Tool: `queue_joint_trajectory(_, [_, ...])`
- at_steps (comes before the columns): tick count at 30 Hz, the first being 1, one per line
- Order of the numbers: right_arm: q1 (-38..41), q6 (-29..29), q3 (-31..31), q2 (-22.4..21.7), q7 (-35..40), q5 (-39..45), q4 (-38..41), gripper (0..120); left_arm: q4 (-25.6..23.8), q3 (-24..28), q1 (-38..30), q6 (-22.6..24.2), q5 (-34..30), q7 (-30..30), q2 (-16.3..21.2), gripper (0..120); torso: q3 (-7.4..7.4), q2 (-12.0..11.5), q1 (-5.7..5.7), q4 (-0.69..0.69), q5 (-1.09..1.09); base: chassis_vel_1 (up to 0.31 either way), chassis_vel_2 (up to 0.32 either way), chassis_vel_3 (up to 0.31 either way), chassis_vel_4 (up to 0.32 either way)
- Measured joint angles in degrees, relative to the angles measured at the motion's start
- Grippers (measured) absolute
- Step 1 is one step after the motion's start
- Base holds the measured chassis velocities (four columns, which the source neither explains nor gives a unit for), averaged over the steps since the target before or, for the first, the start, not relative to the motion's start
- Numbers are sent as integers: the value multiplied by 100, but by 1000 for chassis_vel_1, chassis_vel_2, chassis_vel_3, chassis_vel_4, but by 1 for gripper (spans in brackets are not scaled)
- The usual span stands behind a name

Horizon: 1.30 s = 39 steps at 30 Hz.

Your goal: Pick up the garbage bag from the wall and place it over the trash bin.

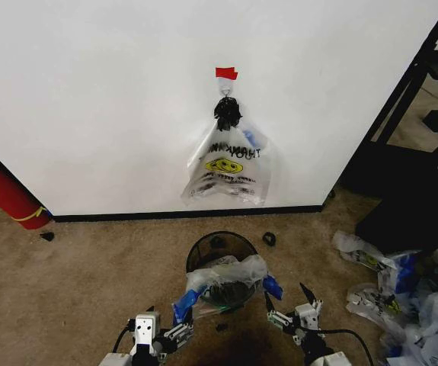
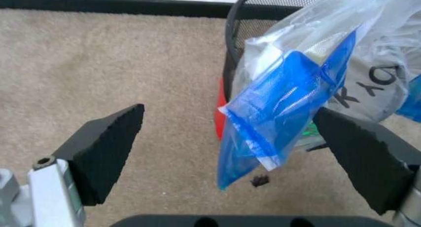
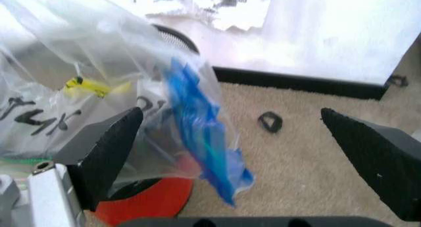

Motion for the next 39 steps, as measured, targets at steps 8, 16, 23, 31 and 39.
queue_joint_trajectory(8, [-84,-2,386,-32,-42,137,353,100,-78,-131,398,187,537,-233,261,100,0,-1,0,0,1,0,0,0,0])
queue_joint_trajectory(16, [-11,-72,614,-51,-42,405,454,100,-78,-281,552,306,363,289,601,100,0,-1,0,1,1,0,0,0,0])
queue_joint_trajectory(23, [24,114,802,35,-188,795,486,100,-74,-723,-704,-765,79,597,499,100,1,-1,1,0,0,0,0,0,0])
queue_joint_trajectory(31, [-19,459,1064,366,-449,1259,640,100,229,-867,-1740,-890,-659,1301,796,100,1,-1,1,0,-1,0,0,0,0])
queue_joint_trajectory(39, [-124,914,1165,779,-500,1630,681,100,969,-618,-2624,-975,-742,2294,1308,100,1,-1,1,0,0,0,0,0,0])
